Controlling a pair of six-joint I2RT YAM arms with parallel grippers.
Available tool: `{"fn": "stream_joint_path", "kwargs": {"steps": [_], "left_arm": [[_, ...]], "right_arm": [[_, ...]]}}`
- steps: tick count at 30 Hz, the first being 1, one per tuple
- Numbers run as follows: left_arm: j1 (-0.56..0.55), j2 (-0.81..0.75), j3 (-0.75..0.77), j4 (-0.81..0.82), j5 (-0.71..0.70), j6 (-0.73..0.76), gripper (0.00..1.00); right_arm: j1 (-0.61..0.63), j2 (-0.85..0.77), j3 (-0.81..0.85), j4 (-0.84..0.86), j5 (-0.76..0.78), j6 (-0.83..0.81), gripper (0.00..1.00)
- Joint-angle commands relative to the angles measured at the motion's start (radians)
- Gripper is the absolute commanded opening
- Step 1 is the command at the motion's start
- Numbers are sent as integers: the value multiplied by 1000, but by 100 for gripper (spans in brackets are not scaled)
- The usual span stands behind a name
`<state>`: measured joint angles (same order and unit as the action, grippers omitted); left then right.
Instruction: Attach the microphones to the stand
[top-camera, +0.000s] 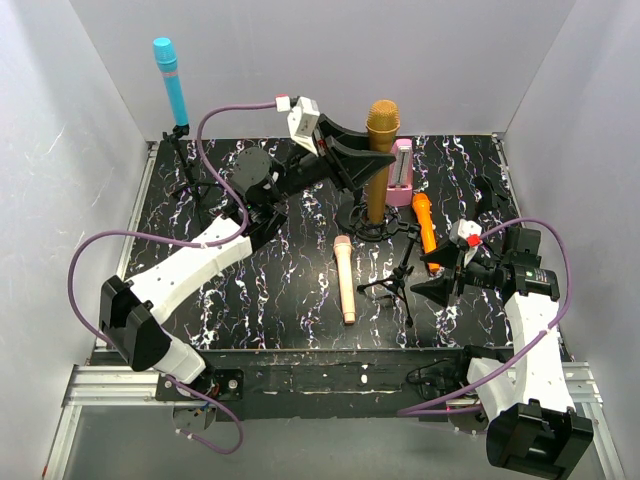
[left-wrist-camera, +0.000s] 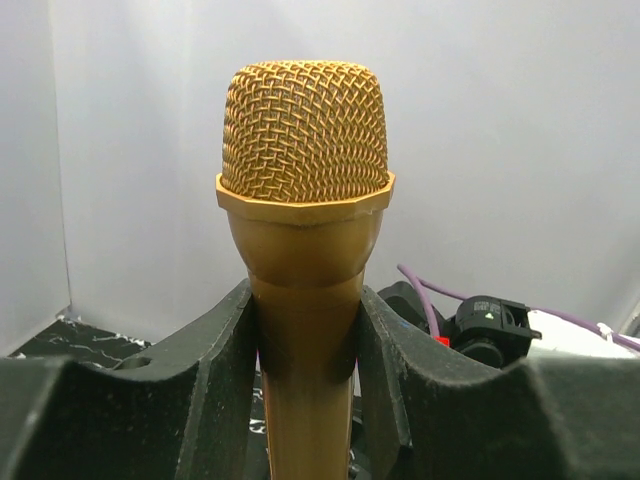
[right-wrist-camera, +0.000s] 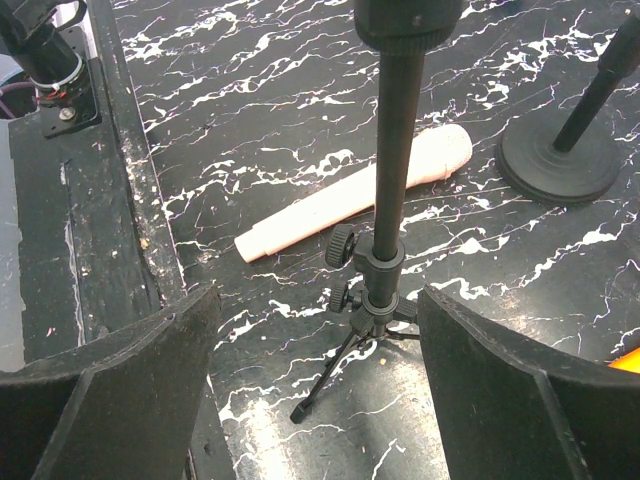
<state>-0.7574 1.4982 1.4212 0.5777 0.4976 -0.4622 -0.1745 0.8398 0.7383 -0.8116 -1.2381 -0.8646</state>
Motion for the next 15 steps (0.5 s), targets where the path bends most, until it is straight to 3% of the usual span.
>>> {"fn": "stream_joint_path", "kwargs": {"steps": [1, 15], "left_arm": [[-8, -27, -59, 30, -31, 16, 0], [-8, -52, -208, 93, -53, 42, 0]], "right_arm": [[-5, -2, 12, 6, -31, -8, 86], [-5, -1, 12, 0, -32, -16, 86]]}}
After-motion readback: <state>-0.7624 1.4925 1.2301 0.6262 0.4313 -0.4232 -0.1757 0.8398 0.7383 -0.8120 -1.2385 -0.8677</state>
